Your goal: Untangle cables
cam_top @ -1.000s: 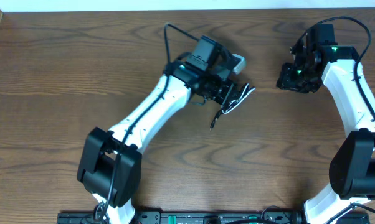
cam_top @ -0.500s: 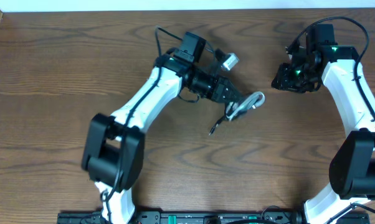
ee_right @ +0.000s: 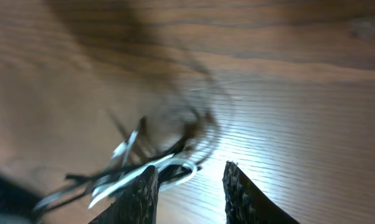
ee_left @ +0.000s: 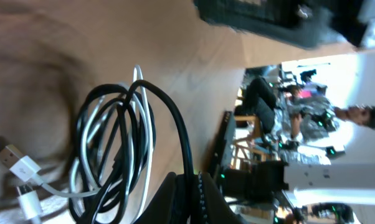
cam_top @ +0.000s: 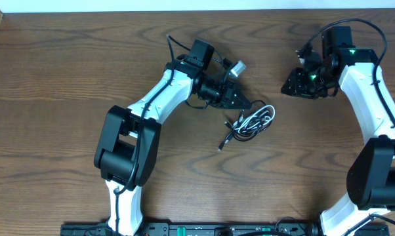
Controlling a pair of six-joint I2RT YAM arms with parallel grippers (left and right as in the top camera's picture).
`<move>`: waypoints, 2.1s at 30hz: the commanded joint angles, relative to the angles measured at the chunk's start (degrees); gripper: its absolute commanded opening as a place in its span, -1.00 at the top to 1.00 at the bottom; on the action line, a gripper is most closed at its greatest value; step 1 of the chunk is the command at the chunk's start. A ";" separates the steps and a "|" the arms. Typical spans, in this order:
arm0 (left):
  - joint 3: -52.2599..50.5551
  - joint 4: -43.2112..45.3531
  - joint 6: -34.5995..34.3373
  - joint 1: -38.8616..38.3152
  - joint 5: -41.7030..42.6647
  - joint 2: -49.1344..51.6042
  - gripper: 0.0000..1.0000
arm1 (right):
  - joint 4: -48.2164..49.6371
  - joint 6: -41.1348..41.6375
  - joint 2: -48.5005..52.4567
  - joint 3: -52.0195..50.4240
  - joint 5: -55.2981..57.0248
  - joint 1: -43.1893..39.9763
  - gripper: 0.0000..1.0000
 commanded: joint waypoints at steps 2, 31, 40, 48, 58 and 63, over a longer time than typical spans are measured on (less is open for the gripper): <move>0.11 3.45 -5.16 0.59 -3.43 -0.26 0.85 | 0.26 -4.04 0.37 -0.28 -6.56 1.31 0.37; 0.22 14.99 -9.07 1.03 -3.98 -11.02 0.85 | 9.09 11.98 0.50 -0.39 2.27 8.46 0.50; 0.22 15.13 -10.21 1.31 -3.15 -11.02 0.85 | 15.50 2.73 0.50 -0.39 -2.21 9.97 0.28; 0.22 17.79 -14.71 3.48 2.45 -11.02 0.85 | 15.30 -8.72 0.50 -0.39 -12.74 8.94 0.27; 0.22 33.09 -29.75 4.66 14.80 -11.02 0.85 | 20.04 -9.40 0.50 -0.39 -13.03 8.94 0.35; 0.22 35.98 -34.47 4.66 15.80 -11.02 0.85 | 26.01 -2.89 0.50 -0.39 -5.46 8.92 0.59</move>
